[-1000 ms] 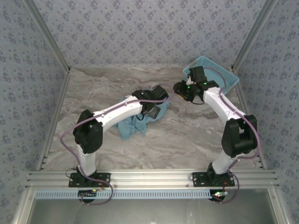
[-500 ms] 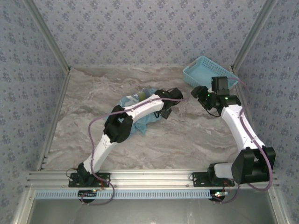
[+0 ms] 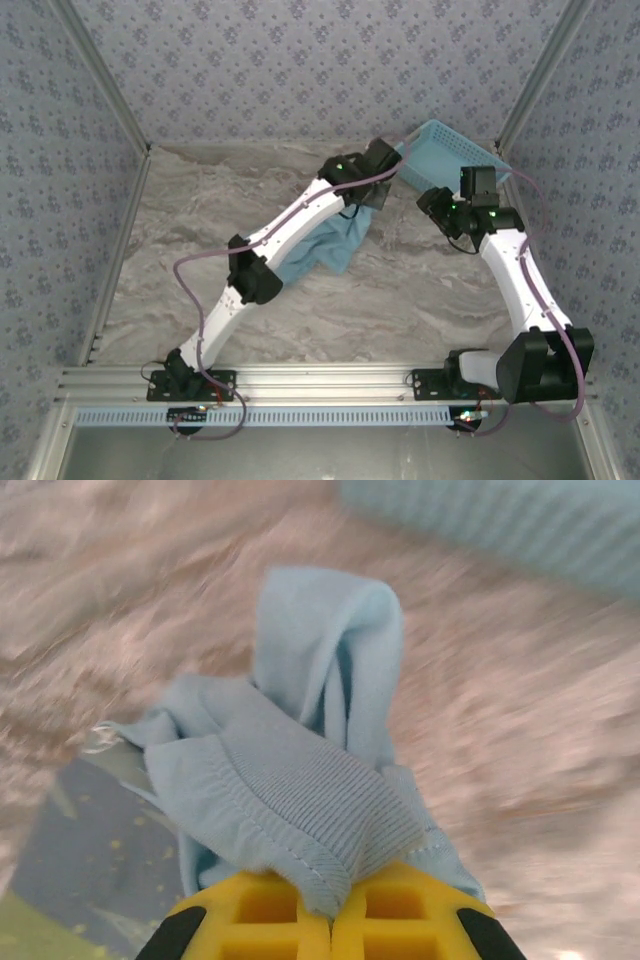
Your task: Fold and stack the t-shirts
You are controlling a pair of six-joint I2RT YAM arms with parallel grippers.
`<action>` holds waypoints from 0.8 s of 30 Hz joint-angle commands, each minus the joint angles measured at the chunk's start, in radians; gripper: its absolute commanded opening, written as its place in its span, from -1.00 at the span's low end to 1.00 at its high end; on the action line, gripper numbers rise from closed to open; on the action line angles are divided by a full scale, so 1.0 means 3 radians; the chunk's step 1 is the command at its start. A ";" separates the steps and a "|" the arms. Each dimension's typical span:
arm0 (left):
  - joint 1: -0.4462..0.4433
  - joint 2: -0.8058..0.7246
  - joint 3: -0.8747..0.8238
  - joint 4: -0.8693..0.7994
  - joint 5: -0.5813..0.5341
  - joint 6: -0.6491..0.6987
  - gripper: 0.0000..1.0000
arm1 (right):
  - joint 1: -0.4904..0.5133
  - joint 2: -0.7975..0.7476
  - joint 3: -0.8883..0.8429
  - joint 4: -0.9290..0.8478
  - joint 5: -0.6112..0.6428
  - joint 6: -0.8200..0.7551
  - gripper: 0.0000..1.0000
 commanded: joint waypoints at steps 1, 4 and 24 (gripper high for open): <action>0.0031 -0.0456 0.0341 0.0158 0.0625 -0.0289 -1.00 | -0.0014 -0.0102 0.0178 -0.0193 0.0182 -0.0135 0.02; 0.0215 -0.0815 0.0321 0.0648 0.0982 -0.0717 -1.00 | -0.0002 -0.0154 0.0219 -0.0240 0.0289 -0.0164 0.01; 0.2872 -0.2894 -0.4578 0.1212 0.1732 -0.1998 0.22 | 0.0659 0.0466 0.0411 -0.0212 0.0299 -0.0420 0.09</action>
